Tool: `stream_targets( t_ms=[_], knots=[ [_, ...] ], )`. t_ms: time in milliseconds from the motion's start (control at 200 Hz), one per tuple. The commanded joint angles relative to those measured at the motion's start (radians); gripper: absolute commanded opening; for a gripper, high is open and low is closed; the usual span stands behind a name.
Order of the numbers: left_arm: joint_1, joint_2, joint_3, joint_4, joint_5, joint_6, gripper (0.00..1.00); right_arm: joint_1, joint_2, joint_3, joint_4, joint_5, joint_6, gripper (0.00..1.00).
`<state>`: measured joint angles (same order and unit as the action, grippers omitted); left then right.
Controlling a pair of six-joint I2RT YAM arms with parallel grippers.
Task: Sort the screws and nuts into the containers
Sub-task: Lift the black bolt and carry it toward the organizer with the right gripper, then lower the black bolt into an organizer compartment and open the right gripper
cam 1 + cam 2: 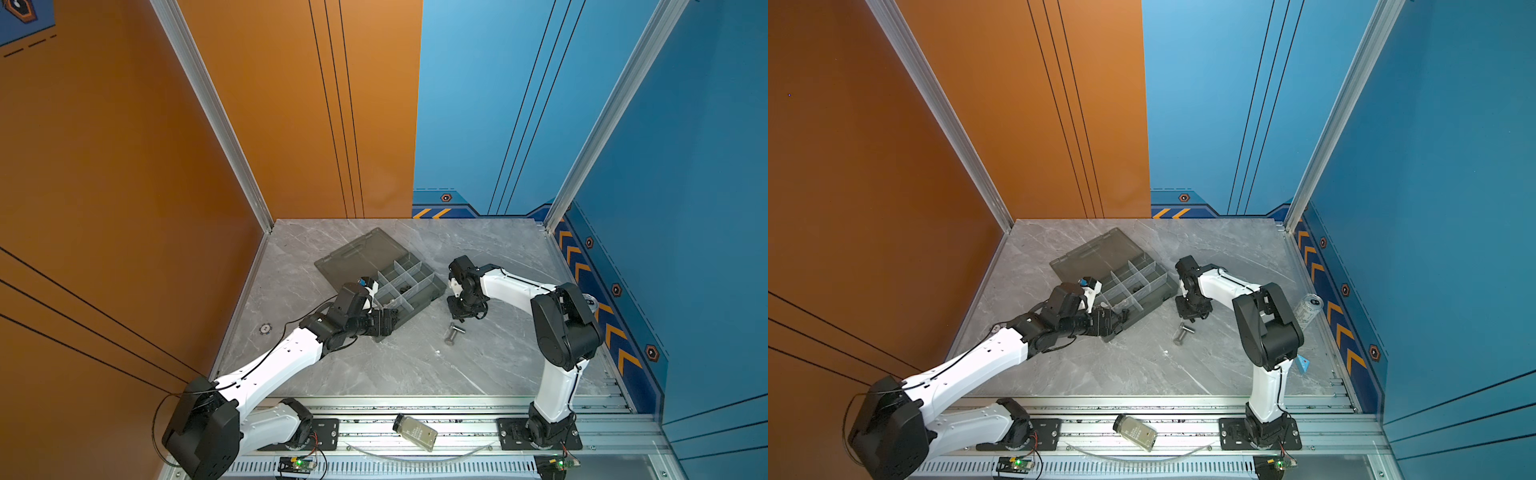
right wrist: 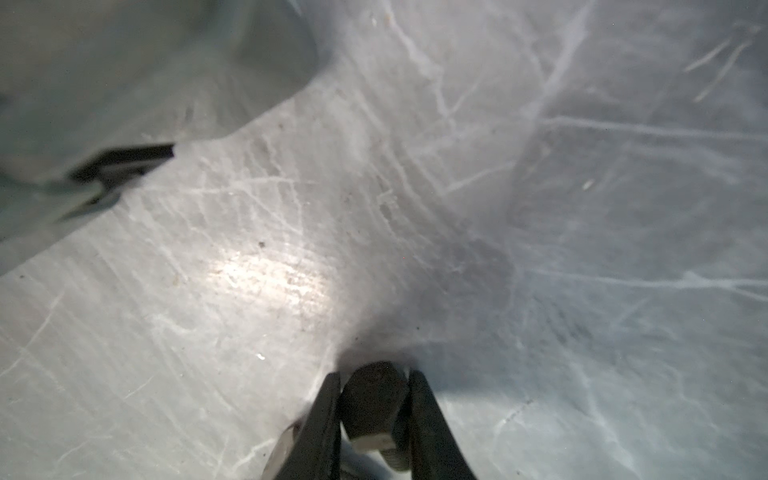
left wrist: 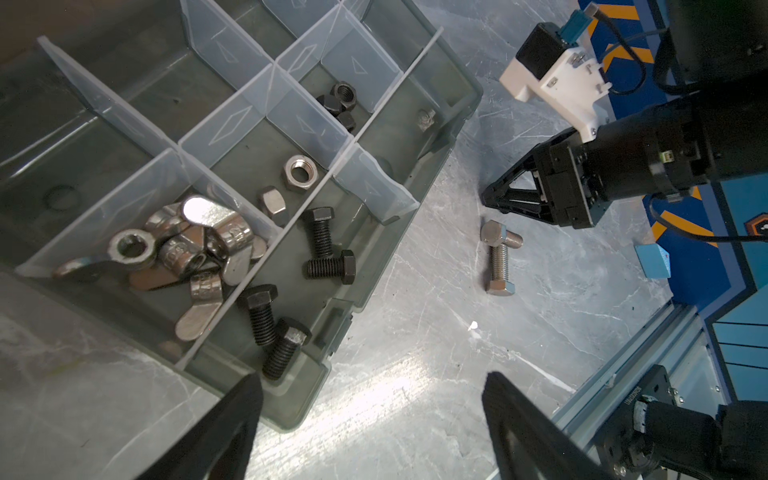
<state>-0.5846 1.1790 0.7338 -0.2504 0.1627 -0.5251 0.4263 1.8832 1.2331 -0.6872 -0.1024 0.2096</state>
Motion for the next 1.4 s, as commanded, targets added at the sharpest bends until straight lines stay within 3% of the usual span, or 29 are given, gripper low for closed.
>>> stream_targets(
  t_ms=[0,340,370,546,886,1392],
  knots=[
    [0.015,-0.018,-0.013,-0.002,0.015,-0.008,0.85,0.003,-0.058,-0.02,0.01,-0.02,0.009,0.0],
    [0.025,-0.109,-0.035,-0.057,-0.027,-0.023,0.85,0.012,-0.173,0.102,-0.08,-0.113,0.005,0.0],
    [0.029,-0.119,-0.041,-0.059,-0.033,-0.027,0.9,0.016,-0.176,0.124,-0.086,-0.12,0.006,0.0],
    [0.043,-0.181,-0.07,-0.072,-0.058,-0.048,0.94,0.045,-0.183,0.235,-0.094,-0.168,0.02,0.0],
    [0.075,-0.293,-0.122,-0.108,-0.08,-0.072,0.98,0.154,-0.122,0.387,-0.088,-0.202,0.038,0.0],
    [0.119,-0.358,-0.161,-0.121,-0.053,-0.089,0.98,0.257,0.015,0.424,-0.046,-0.226,0.06,0.0]
  ],
)
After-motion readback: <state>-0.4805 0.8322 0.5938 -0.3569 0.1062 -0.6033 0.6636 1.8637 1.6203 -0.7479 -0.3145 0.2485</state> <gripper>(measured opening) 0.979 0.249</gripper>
